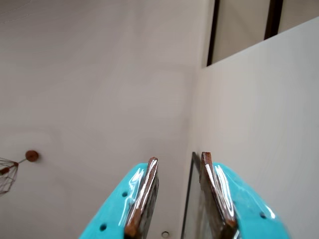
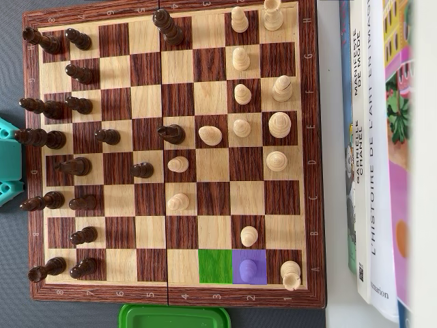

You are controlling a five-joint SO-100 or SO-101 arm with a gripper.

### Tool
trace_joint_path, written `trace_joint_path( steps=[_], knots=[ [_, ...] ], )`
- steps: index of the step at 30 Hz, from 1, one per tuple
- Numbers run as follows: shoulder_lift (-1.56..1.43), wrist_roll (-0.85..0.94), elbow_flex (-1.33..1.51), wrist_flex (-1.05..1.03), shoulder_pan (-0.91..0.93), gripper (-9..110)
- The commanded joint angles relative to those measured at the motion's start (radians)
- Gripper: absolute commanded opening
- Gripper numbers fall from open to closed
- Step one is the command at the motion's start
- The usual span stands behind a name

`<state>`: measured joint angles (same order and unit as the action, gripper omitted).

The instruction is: Play chess

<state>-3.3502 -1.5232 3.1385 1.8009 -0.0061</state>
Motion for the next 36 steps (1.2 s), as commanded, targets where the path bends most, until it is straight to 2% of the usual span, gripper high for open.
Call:
trace_joint_path(
  steps=[1, 20, 30, 36],
  knots=[
    [0.006, 0.002, 0.020, 0.003, 0.005, 13],
    [0.017, 0.006, 0.021, -0.006, 0.008, 13],
    [0.018, 0.130, 0.015, -0.126, -0.005, 13],
    [0.020, 0.138, -0.087, -0.357, 0.006, 13]
  ],
)
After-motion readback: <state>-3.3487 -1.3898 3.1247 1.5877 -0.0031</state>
